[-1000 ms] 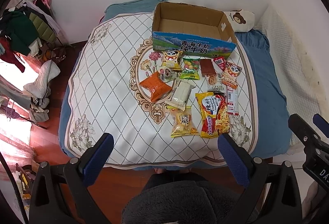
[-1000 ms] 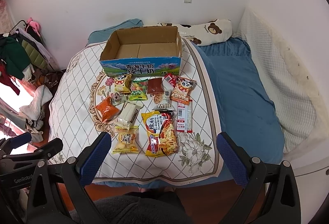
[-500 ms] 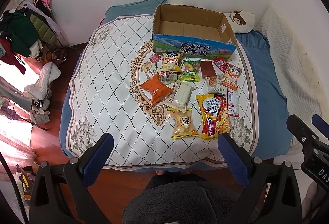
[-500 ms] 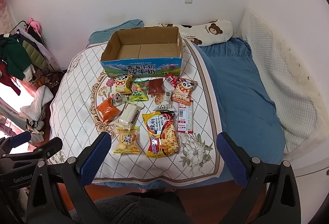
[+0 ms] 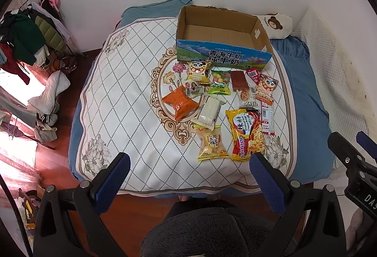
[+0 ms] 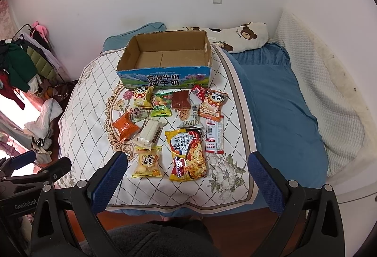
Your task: Organize snacks
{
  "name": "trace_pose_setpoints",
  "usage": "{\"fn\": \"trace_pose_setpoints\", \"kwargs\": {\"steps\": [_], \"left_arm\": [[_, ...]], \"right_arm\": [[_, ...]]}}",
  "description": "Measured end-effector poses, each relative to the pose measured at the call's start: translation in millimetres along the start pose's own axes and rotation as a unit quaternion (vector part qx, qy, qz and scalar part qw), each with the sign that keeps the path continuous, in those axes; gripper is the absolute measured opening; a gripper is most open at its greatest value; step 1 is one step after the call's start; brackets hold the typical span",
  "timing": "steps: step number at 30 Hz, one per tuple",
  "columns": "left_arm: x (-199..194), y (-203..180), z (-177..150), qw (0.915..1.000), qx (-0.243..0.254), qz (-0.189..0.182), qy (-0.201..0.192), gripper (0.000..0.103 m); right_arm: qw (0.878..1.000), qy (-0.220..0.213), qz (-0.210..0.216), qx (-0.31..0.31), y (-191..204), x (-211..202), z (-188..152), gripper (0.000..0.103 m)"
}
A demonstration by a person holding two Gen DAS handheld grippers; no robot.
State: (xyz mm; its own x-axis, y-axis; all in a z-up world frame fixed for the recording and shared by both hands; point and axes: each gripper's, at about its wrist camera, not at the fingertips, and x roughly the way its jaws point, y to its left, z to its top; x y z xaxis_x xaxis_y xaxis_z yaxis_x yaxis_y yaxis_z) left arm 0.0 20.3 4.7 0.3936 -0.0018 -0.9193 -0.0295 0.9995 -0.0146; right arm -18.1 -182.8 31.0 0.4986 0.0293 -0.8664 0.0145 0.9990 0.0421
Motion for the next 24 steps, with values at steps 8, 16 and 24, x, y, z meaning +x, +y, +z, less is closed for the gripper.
{"fn": "trace_pose_setpoints", "kwargs": {"steps": [8, 16, 24], "left_arm": [[33.1, 11.9, 6.5, 0.9997, -0.015, 0.017, 0.001, 0.103], [142.8, 28.0, 21.7, 0.9944, -0.033, 0.039, 0.092, 0.103], [241.7, -10.0, 19.5, 0.9798, 0.001, 0.001, 0.200, 0.103]], "right_arm": [[1.000, -0.004, 0.011, 0.019, -10.1, 17.8, 0.4, 0.103], [0.997, 0.050, -0.003, 0.061, -36.7, 133.1, -3.7, 0.103], [0.987, 0.153, -0.008, 0.045, -43.8, 262.7, -33.7, 0.103]]}}
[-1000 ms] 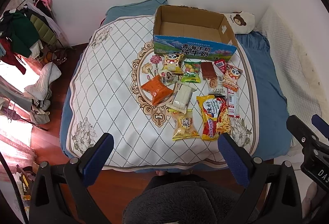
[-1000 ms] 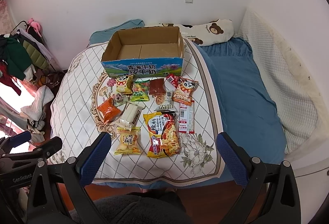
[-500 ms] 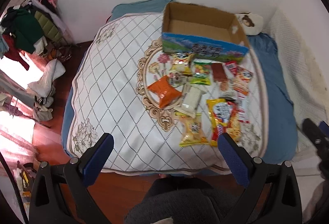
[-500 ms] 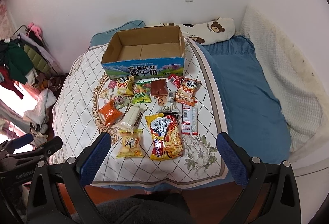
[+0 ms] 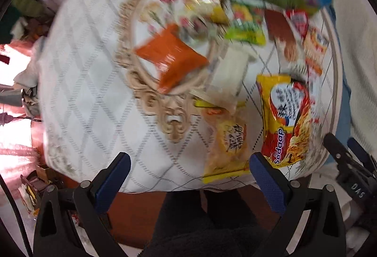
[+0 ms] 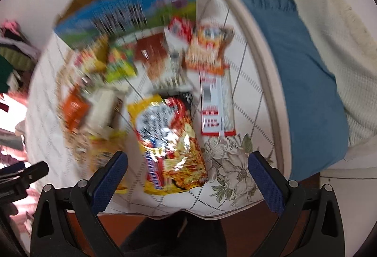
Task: Organize snacks
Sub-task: 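Grasp the yellow cracker bag with the left tool while the right tool grasps the Buldak noodle pack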
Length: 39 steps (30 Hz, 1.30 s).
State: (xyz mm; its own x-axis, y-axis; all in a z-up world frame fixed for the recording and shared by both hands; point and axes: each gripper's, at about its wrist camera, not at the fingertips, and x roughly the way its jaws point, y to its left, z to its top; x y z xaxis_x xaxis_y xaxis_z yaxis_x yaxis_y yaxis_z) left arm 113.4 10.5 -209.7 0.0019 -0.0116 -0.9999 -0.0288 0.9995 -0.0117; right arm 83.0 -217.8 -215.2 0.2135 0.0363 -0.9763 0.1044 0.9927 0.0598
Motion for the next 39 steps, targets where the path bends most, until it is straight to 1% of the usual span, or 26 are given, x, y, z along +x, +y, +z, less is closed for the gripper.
{"fn": "trace_pose_setpoints", "kwargs": {"steps": [2, 6, 8, 9, 10, 11, 14, 18, 22, 24, 26, 27, 28, 30, 32, 33, 35, 37, 38, 39], "left_arm": [[23.2, -15.1, 8.6, 0.9995, 0.015, -0.008, 0.027, 0.103], [63.6, -38.6, 19.7, 0.9968, 0.036, -0.017, 0.070, 0.102], [85.6, -48.0, 23.2, 0.9945, 0.043, -0.019, 0.094, 0.093], [94.1, -50.7, 23.7, 0.9938, 0.045, -0.015, 0.101, 0.082], [101.7, -52.2, 23.4, 0.9931, 0.046, -0.014, 0.107, 0.067], [106.3, -51.6, 22.3, 0.9930, 0.046, -0.012, 0.108, 0.060], [106.4, -40.1, 12.7, 0.9950, 0.034, -0.020, 0.092, 0.052], [86.5, -4.8, -11.0, 0.9980, 0.003, -0.010, 0.063, 0.051], [81.9, 27.2, -25.3, 0.9984, -0.027, 0.004, 0.050, 0.051], [92.2, 36.6, -24.2, 0.9977, -0.037, 0.001, 0.056, 0.051], [99.9, 42.2, -22.7, 0.9971, -0.042, -0.008, 0.062, 0.052], [103.7, 44.8, -21.9, 0.9970, -0.043, -0.010, 0.063, 0.052], [106.2, 47.4, -21.2, 0.9970, -0.043, -0.012, 0.063, 0.052], [108.5, 50.4, -24.3, 0.9972, -0.043, -0.015, 0.059, 0.052], [119.4, 49.9, -28.1, 0.9974, -0.043, -0.020, 0.055, 0.052], [130.5, 48.4, -34.1, 0.9974, -0.043, -0.023, 0.053, 0.052], [134.2, 52.3, -37.2, 0.9972, -0.044, -0.029, 0.054, 0.052], [146.6, 49.9, -28.0, 0.9971, -0.042, -0.031, 0.055, 0.052], [151.0, 57.9, -25.3, 0.9971, -0.041, -0.033, 0.056, 0.052], [155.2, 58.2, -24.3, 0.9970, -0.040, -0.034, 0.056, 0.052]], "right_arm": [[1.000, 0.019, -0.005, -0.003, -2.7, 22.3, -0.6, 0.103], [0.999, 0.037, -0.004, -0.007, -6.7, 42.2, -3.5, 0.103], [0.999, 0.039, -0.002, -0.011, -8.9, 47.7, -6.7, 0.103], [0.999, 0.041, -0.002, -0.013, -9.2, 48.9, -8.2, 0.103], [0.999, 0.043, 0.001, -0.014, -9.6, 50.0, -9.5, 0.103], [0.999, 0.045, 0.001, -0.016, -9.8, 50.6, -10.9, 0.103], [0.998, 0.049, 0.008, -0.025, -7.7, 51.6, -12.0, 0.103], [0.998, 0.053, 0.010, -0.045, 11.2, 63.9, -1.2, 0.103], [0.995, 0.084, 0.018, -0.052, 30.6, 98.5, 8.8, 0.103], [0.993, 0.106, 0.016, -0.050, 37.1, 115.7, 10.9, 0.103], [0.991, 0.122, 0.024, -0.041, 40.9, 127.9, 10.9, 0.096], [0.991, 0.128, 0.022, -0.037, 41.6, 130.5, 9.5, 0.094], [0.991, 0.130, 0.013, -0.041, 44.6, 130.5, 6.8, 0.089], [0.990, 0.136, 0.017, -0.043, 48.5, 129.2, 1.8, 0.088], [0.986, 0.159, 0.030, -0.036, 48.3, 129.9, -4.1, 0.088], [0.986, 0.162, 0.030, -0.037, 46.4, 132.1, -3.6, 0.088], [0.986, 0.161, 0.019, -0.039, 48.8, 136.5, -4.2, 0.088], [0.986, 0.160, 0.005, -0.034, 50.5, 143.2, 1.1, 0.089], [0.986, 0.161, -0.001, -0.034, 54.0, 147.8, 5.2, 0.089], [0.986, 0.164, -0.009, -0.034, 57.4, 153.4, 8.0, 0.089]]}}
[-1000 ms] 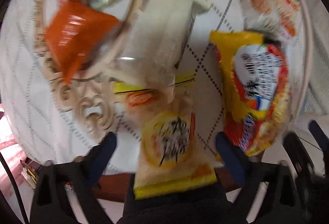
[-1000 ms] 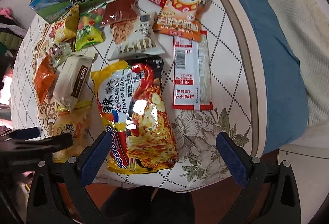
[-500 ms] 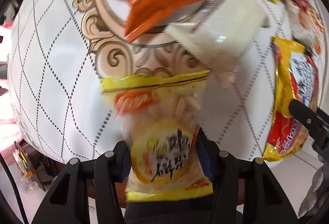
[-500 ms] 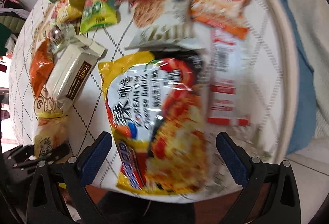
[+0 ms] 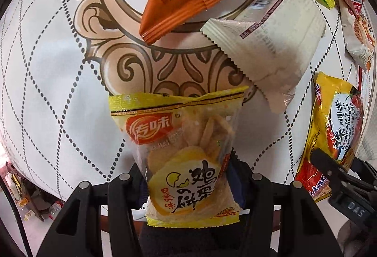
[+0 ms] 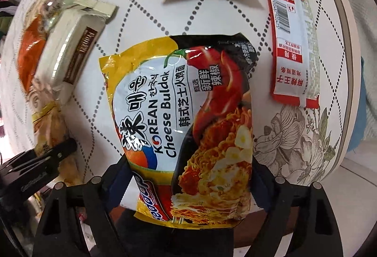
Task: Organize snacks
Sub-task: 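Grasp the yellow cracker bag with the left tool while the right tool grasps the Buldak noodle pack, then carry both packs into the cardboard box and open both tools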
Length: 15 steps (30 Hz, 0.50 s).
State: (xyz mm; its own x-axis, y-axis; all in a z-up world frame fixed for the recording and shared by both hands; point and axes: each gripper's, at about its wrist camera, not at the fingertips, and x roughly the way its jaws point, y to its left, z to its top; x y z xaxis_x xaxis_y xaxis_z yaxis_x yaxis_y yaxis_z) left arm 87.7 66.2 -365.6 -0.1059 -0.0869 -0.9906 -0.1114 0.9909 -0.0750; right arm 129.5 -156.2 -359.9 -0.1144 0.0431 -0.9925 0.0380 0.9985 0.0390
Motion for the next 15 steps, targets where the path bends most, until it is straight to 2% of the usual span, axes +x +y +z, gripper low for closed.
{"fn": "trace_pose_setpoints", "kwargs": {"steps": [4, 6, 8, 11, 15], "left_arm": [[2.2, 4.4, 11.8, 1.0000, 0.001, 0.000, 0.007, 0.051], [-5.2, 7.4, 12.5, 0.9999, 0.003, 0.003, -0.010, 0.047], [-28.6, -5.3, 10.2, 0.9997, 0.004, 0.006, -0.023, 0.045], [-45.1, -5.7, -1.3, 0.9994, 0.010, 0.000, -0.034, 0.044], [-74.1, -5.2, -14.5, 0.9982, 0.028, -0.008, -0.053, 0.044]], "right_arm": [[1.000, -0.001, -0.014, 0.007, 13.2, 18.5, 16.1, 0.090], [1.000, -0.012, -0.019, 0.010, 12.0, 12.0, 17.7, 0.090], [0.999, -0.028, -0.021, 0.012, 12.9, 5.4, 14.2, 0.089], [0.999, -0.042, 0.003, 0.025, 2.1, -6.1, -8.3, 0.088], [0.997, -0.057, 0.037, 0.025, -5.8, -34.0, -21.4, 0.088]]}}
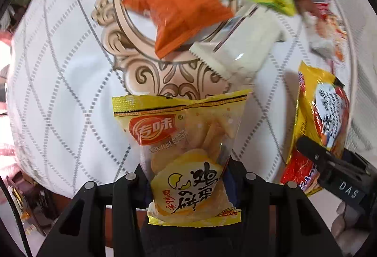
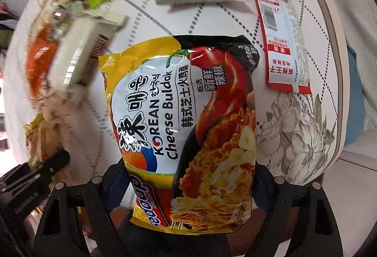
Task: Organize snacks
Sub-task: 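Carry both packs into the cardboard box and open both tools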
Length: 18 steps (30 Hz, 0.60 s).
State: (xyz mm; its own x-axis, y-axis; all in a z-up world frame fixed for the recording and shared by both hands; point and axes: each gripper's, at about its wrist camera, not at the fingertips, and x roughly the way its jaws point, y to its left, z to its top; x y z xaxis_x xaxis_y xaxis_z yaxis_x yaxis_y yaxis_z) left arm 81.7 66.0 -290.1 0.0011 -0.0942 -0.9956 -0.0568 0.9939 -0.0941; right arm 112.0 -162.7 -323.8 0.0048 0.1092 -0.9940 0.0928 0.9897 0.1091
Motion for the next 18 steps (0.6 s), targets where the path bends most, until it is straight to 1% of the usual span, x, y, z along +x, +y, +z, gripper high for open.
{"fn": "trace_pose_setpoints", "kwargs": {"steps": [2, 4, 6, 9, 11, 13, 14, 16, 18], "left_arm": [[-19.4, -1.7, 0.5, 0.9999, 0.002, -0.010, -0.009, 0.044], [-45.6, -4.6, 8.9, 0.9994, 0.002, -0.022, -0.025, 0.044], [-71.5, -9.8, 25.8, 0.9985, 0.001, -0.032, -0.045, 0.044], [-109.5, -26.1, 63.9, 0.9957, 0.009, -0.049, -0.078, 0.044], [-132.0, -39.7, 98.4, 0.9935, 0.019, -0.058, -0.096, 0.044], [-148.7, -49.7, 142.2, 0.9910, 0.025, -0.061, -0.116, 0.044], [-152.5, -57.1, 163.2, 0.9902, 0.029, -0.058, -0.124, 0.044], [-164.7, -67.9, 209.6, 0.9885, 0.033, -0.046, -0.140, 0.044], [-165.2, -74.0, 254.9, 0.9884, 0.034, -0.034, -0.144, 0.044]], "right_arm": [[0.999, -0.005, 0.034, 0.002, 2.2, -15.5, -2.2, 0.088], [0.998, -0.014, 0.063, -0.001, 5.1, -33.8, 0.7, 0.088], [0.996, -0.030, 0.086, -0.004, 7.1, -57.2, 9.7, 0.088], [0.992, -0.056, 0.116, -0.013, 10.1, -94.3, 37.7, 0.088], [0.988, -0.078, 0.133, -0.019, 13.0, -123.0, 69.0, 0.088], [0.985, -0.095, 0.145, -0.020, 14.0, -145.3, 98.6, 0.088], [0.983, -0.106, 0.148, -0.026, 17.0, -157.3, 122.0, 0.088], [0.981, -0.121, 0.152, -0.024, 19.8, -169.2, 153.1, 0.088], [0.979, -0.138, 0.147, -0.027, 25.0, -177.1, 190.4, 0.088]]}}
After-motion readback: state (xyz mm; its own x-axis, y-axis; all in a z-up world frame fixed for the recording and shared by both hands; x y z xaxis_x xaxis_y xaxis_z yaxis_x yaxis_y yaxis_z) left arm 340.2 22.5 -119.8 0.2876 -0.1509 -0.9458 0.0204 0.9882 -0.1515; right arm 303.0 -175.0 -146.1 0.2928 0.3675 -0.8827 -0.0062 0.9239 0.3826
